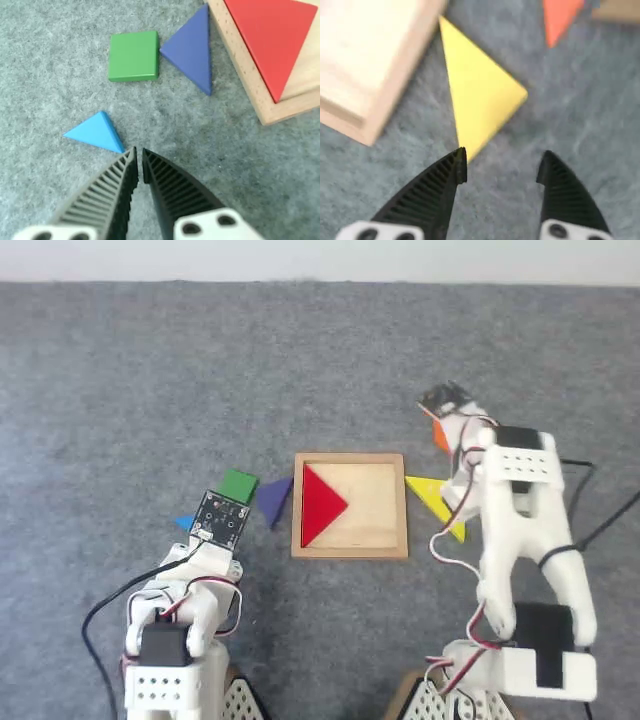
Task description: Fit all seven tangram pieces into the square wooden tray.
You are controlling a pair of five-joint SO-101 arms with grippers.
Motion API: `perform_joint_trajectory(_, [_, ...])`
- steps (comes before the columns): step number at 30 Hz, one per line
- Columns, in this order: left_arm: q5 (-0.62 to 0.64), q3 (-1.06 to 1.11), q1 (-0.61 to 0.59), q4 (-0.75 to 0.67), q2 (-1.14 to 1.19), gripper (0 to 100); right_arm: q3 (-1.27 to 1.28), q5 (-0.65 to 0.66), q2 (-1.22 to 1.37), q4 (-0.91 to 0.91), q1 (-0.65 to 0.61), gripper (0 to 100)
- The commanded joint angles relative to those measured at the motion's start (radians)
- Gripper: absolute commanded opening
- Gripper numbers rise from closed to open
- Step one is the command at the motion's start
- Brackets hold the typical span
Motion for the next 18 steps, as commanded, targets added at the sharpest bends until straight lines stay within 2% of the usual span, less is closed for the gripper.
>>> perform_joint_trajectory(1, [-0.011, -0.007, -0.005, 0.003, -0.023, 2, -0.081, -0.011, 0.024, 0.007, -0.113, 24.9])
perform_joint_trajectory(6, [-0.011, -0.007, -0.005, 0.003, -0.023, 2, -0.146, -0.017, 0.246, -0.079, -0.134, 24.9])
perform_joint_trajectory(10, [-0.011, -0.007, -0.005, 0.003, -0.023, 2, -0.238, -0.014, 0.394, -0.084, -0.070, 24.9])
perform_joint_trajectory(18, [-0.011, -0.007, -0.005, 0.003, -0.023, 2, -0.227, -0.014, 0.418, -0.085, -0.036, 24.8])
